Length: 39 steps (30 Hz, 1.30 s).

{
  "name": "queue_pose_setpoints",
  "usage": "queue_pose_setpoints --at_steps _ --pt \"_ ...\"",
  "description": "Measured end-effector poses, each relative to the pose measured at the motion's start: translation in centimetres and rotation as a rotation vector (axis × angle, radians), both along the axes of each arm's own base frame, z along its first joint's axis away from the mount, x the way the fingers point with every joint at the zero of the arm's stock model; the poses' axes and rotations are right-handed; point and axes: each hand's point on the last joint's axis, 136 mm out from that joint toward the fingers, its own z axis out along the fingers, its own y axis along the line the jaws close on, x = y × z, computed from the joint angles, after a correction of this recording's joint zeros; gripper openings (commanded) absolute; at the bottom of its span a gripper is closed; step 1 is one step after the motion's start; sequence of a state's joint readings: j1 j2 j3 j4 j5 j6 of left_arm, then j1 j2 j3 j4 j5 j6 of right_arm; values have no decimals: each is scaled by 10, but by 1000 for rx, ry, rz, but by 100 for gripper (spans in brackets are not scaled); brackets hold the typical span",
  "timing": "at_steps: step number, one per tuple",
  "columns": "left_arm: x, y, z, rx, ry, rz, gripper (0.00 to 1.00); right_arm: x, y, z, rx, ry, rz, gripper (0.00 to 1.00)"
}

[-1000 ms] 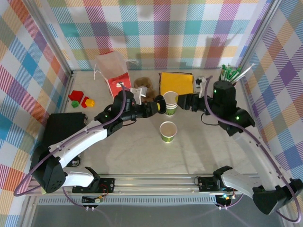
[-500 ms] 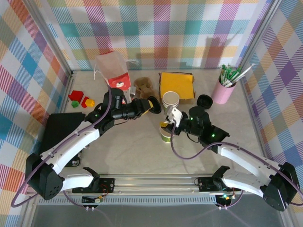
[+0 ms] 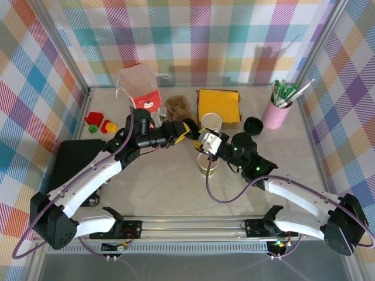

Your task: Pack the takeout coffee

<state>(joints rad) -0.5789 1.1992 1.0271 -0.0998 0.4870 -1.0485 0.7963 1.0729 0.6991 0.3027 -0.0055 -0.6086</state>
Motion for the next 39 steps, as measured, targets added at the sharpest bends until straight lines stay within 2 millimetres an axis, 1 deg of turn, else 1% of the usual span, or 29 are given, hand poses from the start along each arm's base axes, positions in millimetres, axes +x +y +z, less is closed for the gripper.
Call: queue_pose_setpoints --at_steps 2,4,7,9,12,13,16,18,20,22,26,27,29,31,34,37,39 --pt "0 0 1 -5 3 0 23 0 1 0 -5 -8 2 29" --pt "0 -1 2 -9 2 1 23 -1 2 -2 -13 -10 5 21" --pt "1 0 2 -10 3 4 23 -1 4 -4 -23 -13 6 15" --pt "1 0 2 -10 5 7 23 -1 4 -4 -34 -17 5 9" --pt "2 1 2 -10 5 11 24 3 3 -4 -46 -11 -12 4" --pt "2 1 2 -10 4 12 26 4 3 -3 -49 -5 -19 3" --pt "2 3 3 0 -10 12 47 4 3 -1 -55 31 -33 0" --pt "-1 6 7 16 -31 9 60 5 2 5 -39 71 -52 0" --pt "-3 11 14 40 -60 18 68 5 0 13 -22 117 -68 0" --pt "-6 19 26 68 -104 32 72 3 -2 20 -2 179 -80 0" --pt "-12 38 56 116 -225 69 75 -7 -12 32 73 370 -81 0" --pt "-13 43 61 130 -257 82 75 -9 -16 35 101 431 -79 0" --pt "-15 51 65 155 -292 98 75 -10 -25 39 170 564 -82 0" --pt "-15 56 64 183 -315 106 75 -9 -37 40 243 705 -97 0" --pt "-14 57 60 211 -335 97 75 -7 -54 30 361 964 -135 0" --pt "-13 56 44 238 -326 83 75 -7 -64 13 469 1225 -164 0" --pt "-14 56 30 254 -304 72 75 -14 -65 0 512 1373 -169 1"
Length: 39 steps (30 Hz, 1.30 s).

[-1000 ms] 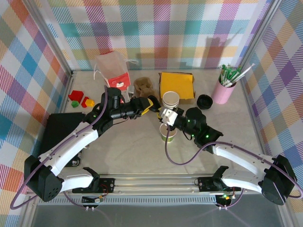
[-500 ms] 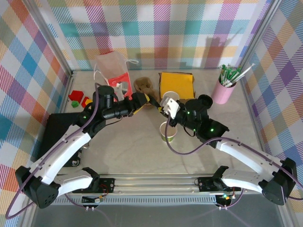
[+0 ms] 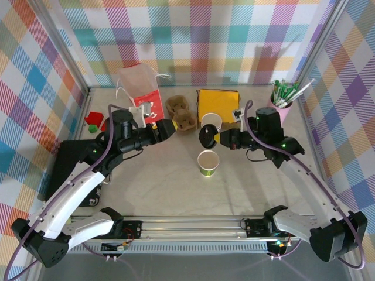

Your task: Pack the takeout coffee

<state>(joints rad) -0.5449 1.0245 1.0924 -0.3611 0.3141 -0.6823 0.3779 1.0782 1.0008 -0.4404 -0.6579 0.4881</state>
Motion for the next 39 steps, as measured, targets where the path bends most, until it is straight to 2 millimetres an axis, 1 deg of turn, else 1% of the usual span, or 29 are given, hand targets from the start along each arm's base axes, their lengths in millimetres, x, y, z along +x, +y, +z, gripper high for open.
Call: queue_pose_setpoints --at_steps 5,9,12,15,17,20,26,29,32,34,37,39 --pt "2 -4 -34 33 68 -15 75 -17 -6 -38 76 276 -14 1" --pt "8 -13 -65 54 131 -36 74 -20 -17 -68 107 406 -67 1" --pt "13 -21 -85 62 182 -55 73 -20 -20 -80 126 451 -85 1" --pt "16 -27 -99 58 218 -70 73 -21 -20 -84 143 464 -84 1" --pt "17 -29 -101 54 223 -74 73 -19 -20 -83 154 457 -84 1" --pt "17 -31 -98 44 215 -81 73 -16 -21 -86 163 459 -91 2" --pt "19 -33 -95 35 201 -86 73 -13 -24 -103 158 488 -110 6" --pt "19 -33 -95 34 201 -85 73 -14 -24 -111 150 511 -114 9" --pt "19 -33 -95 34 201 -86 73 -14 -24 -116 146 521 -117 16" --pt "19 -33 -95 34 201 -86 73 -13 -24 -116 145 516 -116 24" --pt "19 -33 -95 35 201 -86 73 -11 -25 -119 133 510 -125 33" --pt "19 -33 -95 35 201 -86 73 -10 -27 -121 122 502 -131 37"
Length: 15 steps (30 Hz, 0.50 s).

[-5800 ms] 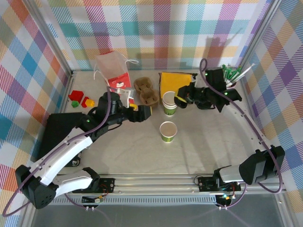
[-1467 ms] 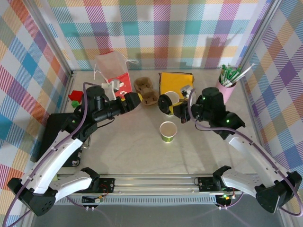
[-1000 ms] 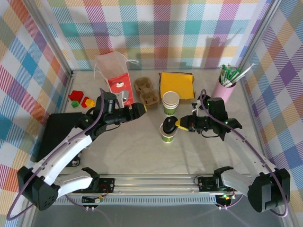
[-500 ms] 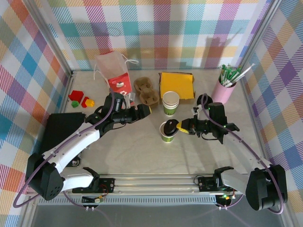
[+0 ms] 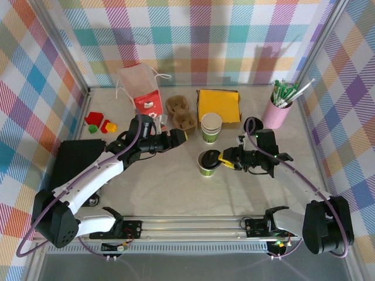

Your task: Pack the takeout coffee

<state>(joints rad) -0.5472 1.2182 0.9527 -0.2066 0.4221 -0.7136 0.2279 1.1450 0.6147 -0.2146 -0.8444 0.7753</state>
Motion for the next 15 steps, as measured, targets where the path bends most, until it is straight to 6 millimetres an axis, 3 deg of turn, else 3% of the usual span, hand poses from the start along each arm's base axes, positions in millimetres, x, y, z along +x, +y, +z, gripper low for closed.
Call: queue_pose_setpoints --at_steps 15 --pt "0 0 0 0 0 0 72 4 -4 -16 -49 20 -15 44"
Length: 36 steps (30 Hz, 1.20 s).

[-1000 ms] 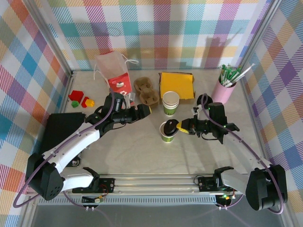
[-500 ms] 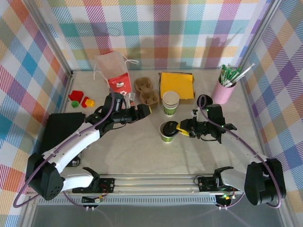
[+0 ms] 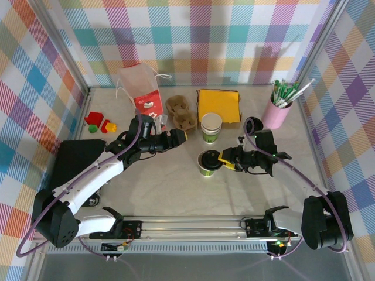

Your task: Pack the takeout coffee

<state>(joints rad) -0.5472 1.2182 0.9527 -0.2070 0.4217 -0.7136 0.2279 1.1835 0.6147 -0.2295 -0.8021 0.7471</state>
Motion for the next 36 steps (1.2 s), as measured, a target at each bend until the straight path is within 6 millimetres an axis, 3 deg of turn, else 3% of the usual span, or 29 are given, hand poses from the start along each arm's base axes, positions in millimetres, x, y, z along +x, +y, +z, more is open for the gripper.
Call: queue_pose_setpoints --at_steps 16,36 --pt "2 0 -7 14 17 3 72 5 -2 -1 -34 -6 -8 43" --pt "3 0 -8 19 13 8 73 6 15 -1 -65 -13 38 43"
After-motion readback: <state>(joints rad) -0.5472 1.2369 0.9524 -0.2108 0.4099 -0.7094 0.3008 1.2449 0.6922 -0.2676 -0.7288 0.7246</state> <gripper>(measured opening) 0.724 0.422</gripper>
